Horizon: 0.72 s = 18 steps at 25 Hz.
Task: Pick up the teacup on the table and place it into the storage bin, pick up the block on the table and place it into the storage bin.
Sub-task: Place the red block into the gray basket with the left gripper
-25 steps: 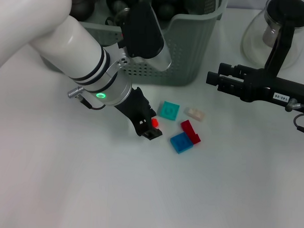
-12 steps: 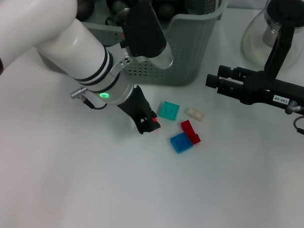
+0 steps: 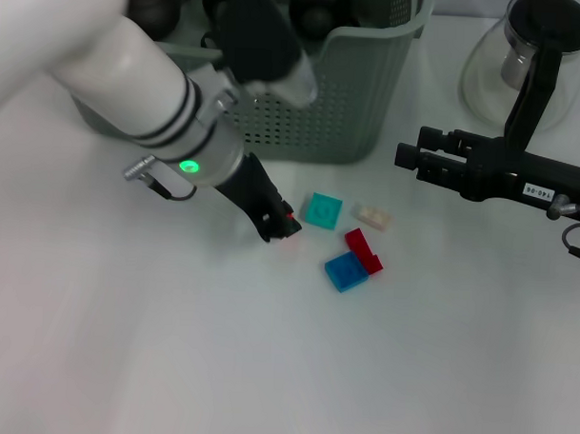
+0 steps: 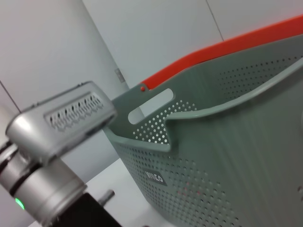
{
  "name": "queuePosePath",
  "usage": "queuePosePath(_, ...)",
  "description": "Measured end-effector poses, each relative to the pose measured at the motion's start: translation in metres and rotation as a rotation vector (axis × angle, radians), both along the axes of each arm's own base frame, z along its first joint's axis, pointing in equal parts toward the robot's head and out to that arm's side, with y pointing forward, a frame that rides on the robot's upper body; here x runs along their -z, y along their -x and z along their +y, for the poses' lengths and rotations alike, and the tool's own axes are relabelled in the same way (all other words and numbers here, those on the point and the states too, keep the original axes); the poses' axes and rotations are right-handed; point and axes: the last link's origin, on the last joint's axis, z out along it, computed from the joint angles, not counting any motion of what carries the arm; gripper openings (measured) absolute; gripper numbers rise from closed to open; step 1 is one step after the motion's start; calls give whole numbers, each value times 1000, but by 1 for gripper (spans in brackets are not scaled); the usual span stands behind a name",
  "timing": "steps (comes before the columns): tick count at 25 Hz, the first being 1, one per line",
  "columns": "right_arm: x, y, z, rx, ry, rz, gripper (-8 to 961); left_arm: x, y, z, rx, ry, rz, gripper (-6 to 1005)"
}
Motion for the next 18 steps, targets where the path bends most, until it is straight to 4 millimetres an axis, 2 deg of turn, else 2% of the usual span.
queuePosePath(7,0,-1,-1,3,0,0,643,-48,8,2,-234,-7,-267,179)
queuePosePath(12,0,-1,-1,3,0,0,643,-90,23,-10,-347,48,-601,178)
queuePosePath(15,0,-1,-1,2,1,0,643,-118,32,-16,-370,59,-869,178)
queuePosePath(18,0,-1,-1,2,1,-1,643,-142,37,-17,-370,25,-1054,178)
